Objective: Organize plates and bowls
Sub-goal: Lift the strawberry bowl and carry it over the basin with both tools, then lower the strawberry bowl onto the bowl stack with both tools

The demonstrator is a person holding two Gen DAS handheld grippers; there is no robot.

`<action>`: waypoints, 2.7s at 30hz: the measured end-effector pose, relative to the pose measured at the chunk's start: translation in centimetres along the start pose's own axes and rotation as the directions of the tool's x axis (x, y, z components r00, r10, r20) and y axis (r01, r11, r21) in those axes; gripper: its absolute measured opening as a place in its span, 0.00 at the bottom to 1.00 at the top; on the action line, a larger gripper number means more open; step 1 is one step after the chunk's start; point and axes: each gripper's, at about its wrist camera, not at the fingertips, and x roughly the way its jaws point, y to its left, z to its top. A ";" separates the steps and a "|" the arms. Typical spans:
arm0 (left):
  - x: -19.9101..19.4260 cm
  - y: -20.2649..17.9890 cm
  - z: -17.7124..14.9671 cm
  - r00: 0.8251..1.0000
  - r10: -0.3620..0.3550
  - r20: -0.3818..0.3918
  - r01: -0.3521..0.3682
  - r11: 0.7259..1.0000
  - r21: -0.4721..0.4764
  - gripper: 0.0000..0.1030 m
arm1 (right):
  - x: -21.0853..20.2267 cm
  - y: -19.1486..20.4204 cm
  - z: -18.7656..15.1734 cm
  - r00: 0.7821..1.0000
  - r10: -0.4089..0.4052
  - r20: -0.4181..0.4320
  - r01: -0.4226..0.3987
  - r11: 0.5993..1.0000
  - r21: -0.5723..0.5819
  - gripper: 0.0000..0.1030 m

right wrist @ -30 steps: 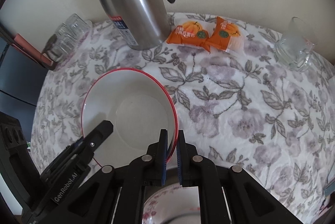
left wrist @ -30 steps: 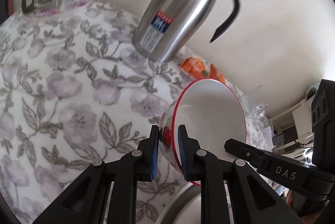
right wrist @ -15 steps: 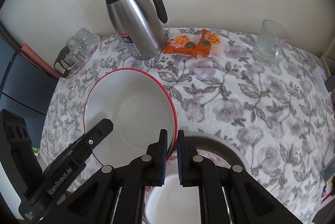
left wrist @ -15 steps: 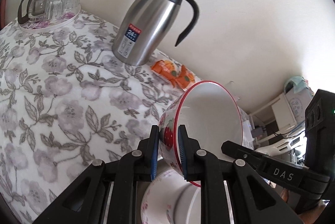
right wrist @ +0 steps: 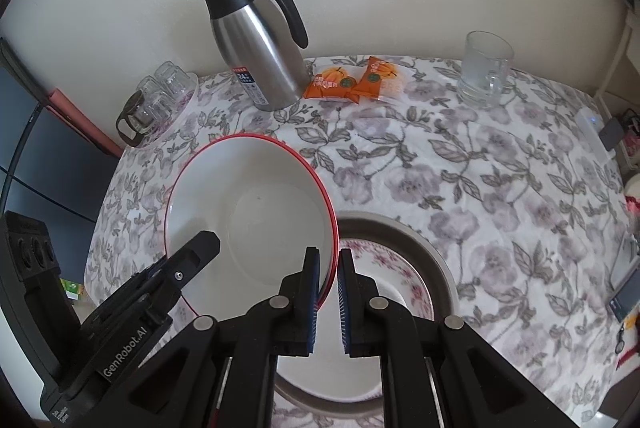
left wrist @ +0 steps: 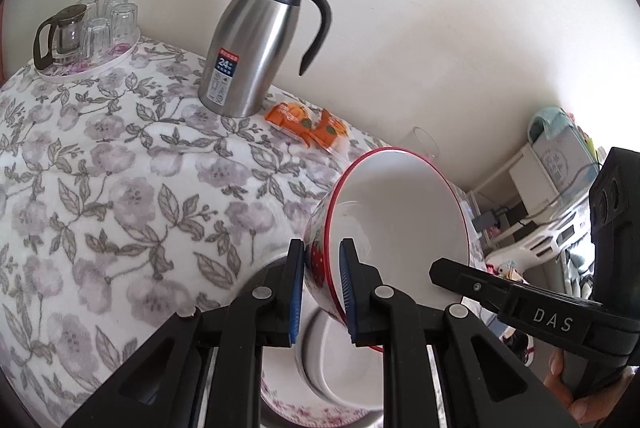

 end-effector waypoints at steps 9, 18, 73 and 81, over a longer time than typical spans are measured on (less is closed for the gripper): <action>-1.3 -2.2 -2.6 1.000 0.008 -0.001 -0.008 0.998 0.061 0.18 | -1.5 -1.3 -3.1 1.000 -0.012 0.003 0.012 1.000 0.012 0.10; -1.1 -2.8 -4.3 0.999 0.025 -0.035 -0.022 0.997 0.080 0.18 | -1.1 -2.1 -5.5 1.000 -0.020 0.002 0.019 1.000 0.011 0.10; 1.5 -2.4 -4.8 0.988 0.076 -0.131 -0.071 0.997 0.041 0.18 | 0.4 -5.6 -9.5 0.985 0.091 0.147 -0.121 0.970 0.213 0.16; 1.9 -2.0 -4.9 0.987 0.068 -0.144 -0.066 0.998 0.018 0.17 | 0.5 -5.7 -9.5 0.983 0.099 0.152 -0.131 0.967 0.218 0.16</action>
